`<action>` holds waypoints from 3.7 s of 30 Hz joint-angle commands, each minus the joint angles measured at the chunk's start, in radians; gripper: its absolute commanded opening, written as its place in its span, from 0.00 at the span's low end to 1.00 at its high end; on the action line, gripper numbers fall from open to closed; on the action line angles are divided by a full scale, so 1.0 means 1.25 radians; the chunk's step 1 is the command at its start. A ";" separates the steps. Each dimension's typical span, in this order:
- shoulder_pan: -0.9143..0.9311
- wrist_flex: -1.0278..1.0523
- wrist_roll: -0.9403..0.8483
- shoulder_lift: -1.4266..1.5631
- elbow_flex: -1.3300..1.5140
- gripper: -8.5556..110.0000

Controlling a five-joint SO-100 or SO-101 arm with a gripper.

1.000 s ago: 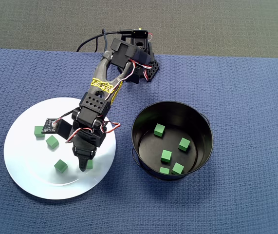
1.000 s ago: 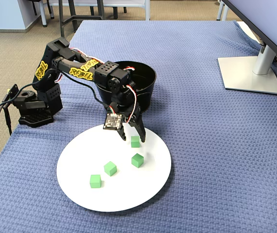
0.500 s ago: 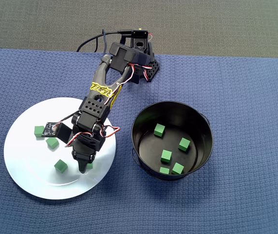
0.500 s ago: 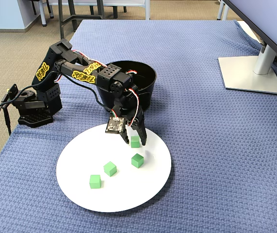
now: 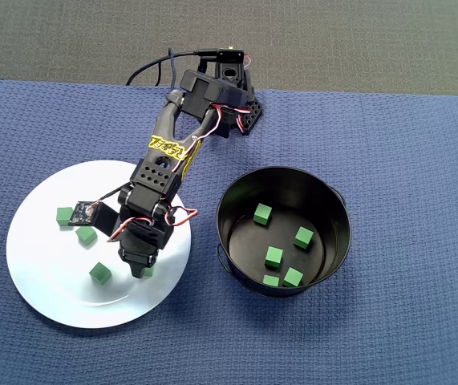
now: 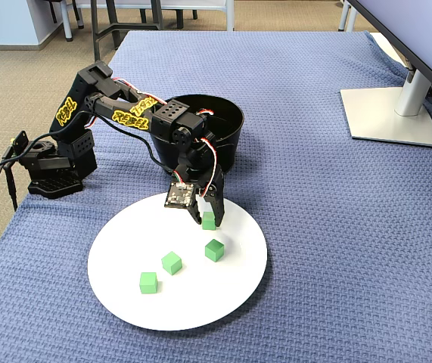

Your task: Pick up the green cubes from the white plate and place them in the black recipient

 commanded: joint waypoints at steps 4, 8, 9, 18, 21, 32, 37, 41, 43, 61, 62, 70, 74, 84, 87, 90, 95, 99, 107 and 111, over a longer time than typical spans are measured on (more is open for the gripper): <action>-0.013 -0.020 -0.010 0.016 -0.026 0.11; -0.011 -0.023 -0.013 0.016 -0.023 0.08; -0.011 -0.023 -0.013 0.017 -0.023 0.07; 0.029 -0.037 0.033 0.239 0.118 0.07; 0.052 0.029 0.048 0.422 0.180 0.07; -0.184 0.090 0.146 0.907 0.361 0.07; -0.409 -0.049 0.188 0.902 0.502 0.07; -0.515 -0.141 0.233 0.806 0.567 0.07; -0.533 -0.178 0.242 0.765 0.582 0.07; -0.012 -0.072 0.245 0.936 0.526 0.11; 0.042 -0.094 0.276 0.913 0.535 0.08; 0.255 -0.130 0.439 0.583 0.412 0.07; 0.270 -0.060 0.486 0.416 0.276 0.07; 0.303 -0.053 0.495 0.263 0.150 0.14; 0.292 -0.053 0.460 0.239 0.133 0.19; 0.282 -0.037 0.398 0.199 0.086 0.20; 0.274 -0.055 0.353 0.163 0.070 0.21; 0.244 -0.049 0.296 0.137 0.058 0.24; 0.216 -0.059 0.216 0.113 0.058 0.24; 0.217 -0.056 0.210 0.098 0.052 0.24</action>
